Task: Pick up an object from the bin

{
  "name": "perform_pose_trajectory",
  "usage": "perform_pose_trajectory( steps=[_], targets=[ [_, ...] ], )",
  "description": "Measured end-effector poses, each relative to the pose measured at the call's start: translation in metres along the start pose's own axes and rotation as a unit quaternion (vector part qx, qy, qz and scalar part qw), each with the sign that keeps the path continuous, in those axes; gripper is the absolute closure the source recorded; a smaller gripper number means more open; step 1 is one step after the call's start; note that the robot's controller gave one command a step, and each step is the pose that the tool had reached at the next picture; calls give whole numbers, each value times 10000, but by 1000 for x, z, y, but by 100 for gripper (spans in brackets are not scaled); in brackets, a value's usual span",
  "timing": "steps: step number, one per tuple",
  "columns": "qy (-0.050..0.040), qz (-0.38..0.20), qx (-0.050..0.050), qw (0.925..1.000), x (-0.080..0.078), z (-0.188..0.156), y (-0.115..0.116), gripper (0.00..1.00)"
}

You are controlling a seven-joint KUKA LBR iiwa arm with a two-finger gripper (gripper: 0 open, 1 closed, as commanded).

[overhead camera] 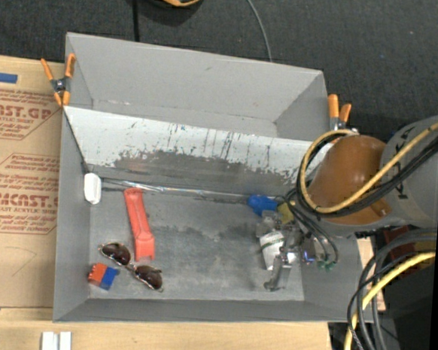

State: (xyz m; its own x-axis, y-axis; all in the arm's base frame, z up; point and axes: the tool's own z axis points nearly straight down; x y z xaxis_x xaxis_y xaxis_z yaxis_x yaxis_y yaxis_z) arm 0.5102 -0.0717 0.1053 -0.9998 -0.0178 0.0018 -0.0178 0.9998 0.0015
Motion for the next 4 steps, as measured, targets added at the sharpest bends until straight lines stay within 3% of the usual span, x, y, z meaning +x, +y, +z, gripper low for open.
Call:
perform_pose_trajectory(
  steps=[1, 2, 3, 4],
  targets=[
    [-11, 431, -7, 9991, -12, -4, -27, 0],
    [-20, 432, 5, 9991, -17, 9, -60, 0],
    [-31, 1678, -7, 9858, -21, 32, -67, 100],
    [-32, 1675, -7, 9859, -21, 32, -67, 100]
  ],
)
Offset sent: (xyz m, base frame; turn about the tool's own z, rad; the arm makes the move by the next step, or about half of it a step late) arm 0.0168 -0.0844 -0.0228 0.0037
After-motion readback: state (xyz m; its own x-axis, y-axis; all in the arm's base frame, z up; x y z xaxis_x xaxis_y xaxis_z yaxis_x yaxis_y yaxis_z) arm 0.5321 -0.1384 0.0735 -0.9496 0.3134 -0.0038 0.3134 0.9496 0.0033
